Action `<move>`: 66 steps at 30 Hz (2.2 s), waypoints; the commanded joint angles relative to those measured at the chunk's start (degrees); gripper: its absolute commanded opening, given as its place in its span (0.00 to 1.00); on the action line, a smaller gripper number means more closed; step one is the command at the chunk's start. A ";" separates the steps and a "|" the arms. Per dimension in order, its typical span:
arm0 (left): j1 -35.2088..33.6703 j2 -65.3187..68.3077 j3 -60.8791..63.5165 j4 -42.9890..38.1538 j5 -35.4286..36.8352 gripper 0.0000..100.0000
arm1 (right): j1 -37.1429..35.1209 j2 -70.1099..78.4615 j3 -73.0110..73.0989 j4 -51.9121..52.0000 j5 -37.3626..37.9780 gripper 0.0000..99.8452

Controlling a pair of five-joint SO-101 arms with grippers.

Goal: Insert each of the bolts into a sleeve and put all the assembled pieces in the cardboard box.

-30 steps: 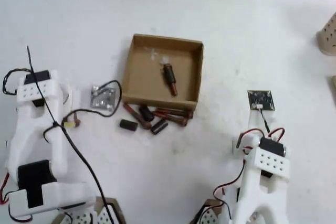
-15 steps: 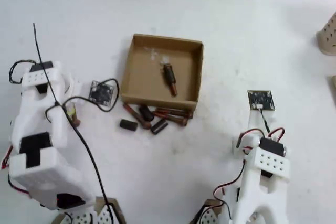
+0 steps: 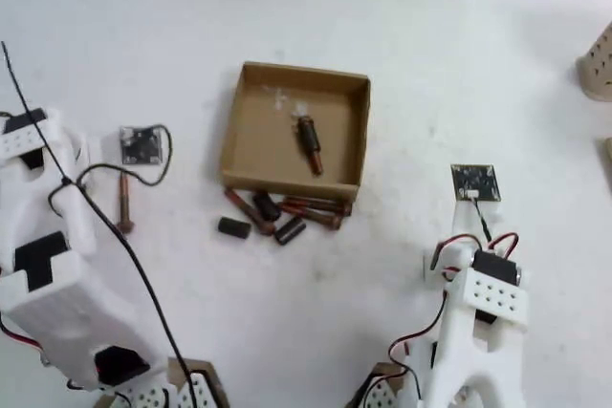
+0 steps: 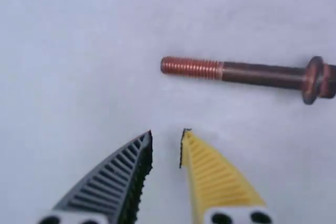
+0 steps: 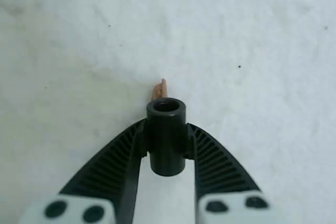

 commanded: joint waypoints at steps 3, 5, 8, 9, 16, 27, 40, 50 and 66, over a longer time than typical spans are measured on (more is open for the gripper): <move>-0.48 -6.37 -3.08 0.35 28.48 0.12 | 0.31 -1.45 -0.44 -0.66 0.44 0.02; -0.48 -6.11 -2.55 -0.35 38.86 0.12 | 0.31 -1.45 -0.44 -0.66 0.44 0.02; -0.04 -3.91 0.44 0.97 47.30 0.04 | 0.31 -1.45 -0.44 -0.66 0.44 0.02; 0.66 -2.86 1.67 1.32 47.65 0.01 | 0.31 -1.45 -0.44 -0.66 0.44 0.02; 3.30 0.84 7.12 4.40 52.13 0.02 | 0.31 -1.45 -0.44 -0.66 0.53 0.02; 13.23 0.84 7.21 15.12 63.12 0.02 | 0.57 -1.45 -0.44 -0.66 0.53 0.02; 27.03 0.84 -0.53 15.12 75.96 0.02 | 0.57 -1.45 -0.44 -0.66 0.53 0.02; 33.71 0.75 -10.11 18.55 76.75 0.02 | 0.57 -1.45 -0.44 -0.75 0.53 0.02; 22.73 1.45 -14.95 26.55 15.03 0.11 | 0.48 -1.01 -0.44 -1.89 0.53 0.02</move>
